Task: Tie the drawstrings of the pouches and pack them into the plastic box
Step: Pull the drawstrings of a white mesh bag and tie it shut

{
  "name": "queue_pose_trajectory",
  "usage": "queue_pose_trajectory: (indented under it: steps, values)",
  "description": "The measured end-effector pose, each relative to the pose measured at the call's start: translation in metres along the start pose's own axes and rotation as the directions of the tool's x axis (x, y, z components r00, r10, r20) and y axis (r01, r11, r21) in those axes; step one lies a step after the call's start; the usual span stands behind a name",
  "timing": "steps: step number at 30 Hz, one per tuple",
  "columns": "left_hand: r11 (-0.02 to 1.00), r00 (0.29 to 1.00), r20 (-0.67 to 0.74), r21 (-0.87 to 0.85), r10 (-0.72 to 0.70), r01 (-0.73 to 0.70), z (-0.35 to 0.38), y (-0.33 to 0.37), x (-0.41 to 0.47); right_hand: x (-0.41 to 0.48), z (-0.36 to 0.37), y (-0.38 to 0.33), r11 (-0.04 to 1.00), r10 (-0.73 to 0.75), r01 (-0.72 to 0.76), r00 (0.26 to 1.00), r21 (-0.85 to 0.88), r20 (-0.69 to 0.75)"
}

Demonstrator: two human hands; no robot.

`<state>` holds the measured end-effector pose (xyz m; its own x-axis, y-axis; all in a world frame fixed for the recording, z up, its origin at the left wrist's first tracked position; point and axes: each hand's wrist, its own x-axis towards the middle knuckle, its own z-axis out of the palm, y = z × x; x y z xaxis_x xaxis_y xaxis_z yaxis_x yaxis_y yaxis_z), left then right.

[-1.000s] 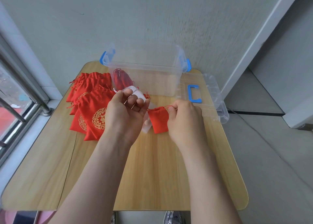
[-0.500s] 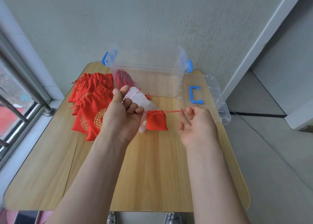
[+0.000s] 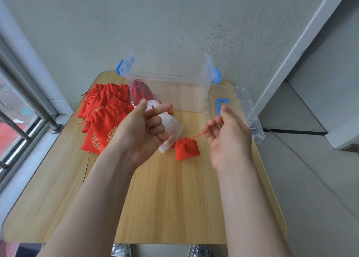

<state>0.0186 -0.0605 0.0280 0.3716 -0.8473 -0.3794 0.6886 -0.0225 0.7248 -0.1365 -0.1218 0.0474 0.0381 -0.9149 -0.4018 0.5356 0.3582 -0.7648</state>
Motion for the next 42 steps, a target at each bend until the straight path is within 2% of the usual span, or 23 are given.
queue_pose_trajectory:
  steps: [5,10,14,16,20,23,26,29,33,36,39,42]
  values:
    - [0.971,0.989,0.114,0.208,0.096,-0.119,0.002,-0.006,-0.006,-0.012,0.009,-0.003,0.979,0.096,-0.032,0.943,-0.203,0.32]
    - [0.874,0.964,0.226,0.428,0.143,-0.23,-0.003,-0.006,-0.01,-0.014,0.012,-0.003,0.961,0.024,0.109,0.885,-0.256,0.465]
    - [0.902,0.976,0.148,0.38,0.158,-0.204,-0.002,-0.001,-0.015,-0.011,0.012,-0.001,0.909,-0.056,0.257,0.855,-0.328,0.515]
    - [0.924,0.98,0.111,0.33,0.166,-0.194,-0.001,0.003,-0.019,-0.01,0.011,-0.001,0.896,-0.053,0.278,0.841,-0.346,0.538]
    - [0.91,0.978,0.073,0.359,0.194,-0.207,0.0,0.01,-0.024,-0.01,0.012,-0.003,0.858,-0.045,0.341,0.794,-0.384,0.606]
    - [0.874,0.975,0.098,0.431,0.201,-0.224,0.001,0.011,-0.028,-0.008,0.012,-0.004,0.744,-0.086,0.488,0.747,-0.456,0.659]
    - [0.789,0.96,0.203,0.55,0.191,-0.273,0.003,0.011,-0.035,-0.008,0.012,-0.004,0.685,-0.11,0.566,0.704,-0.46,0.702]
    - [0.725,0.946,0.297,0.622,0.13,-0.296,0.004,0.014,-0.039,-0.012,0.009,-0.006,0.709,-0.066,0.537,0.695,-0.456,0.716]
    - [0.735,0.938,0.337,0.617,0.076,-0.281,0.002,0.016,-0.039,-0.009,0.004,-0.008,0.67,-0.042,0.545,0.706,-0.504,0.707]
    - [0.698,0.914,0.401,0.639,0.057,-0.324,-0.003,0.018,-0.039,-0.005,0.002,-0.007,0.675,-0.008,0.519,0.716,-0.524,0.698]
    - [0.675,0.89,0.455,0.648,0.03,-0.354,-0.008,0.019,-0.039,-0.004,0.0,-0.008,0.727,-0.033,0.476,0.745,-0.495,0.667]
    - [0.656,0.906,0.42,0.671,0.046,-0.345,-0.007,0.019,-0.038,-0.002,0.0,-0.009,0.737,-0.089,0.482,0.764,-0.474,0.639]
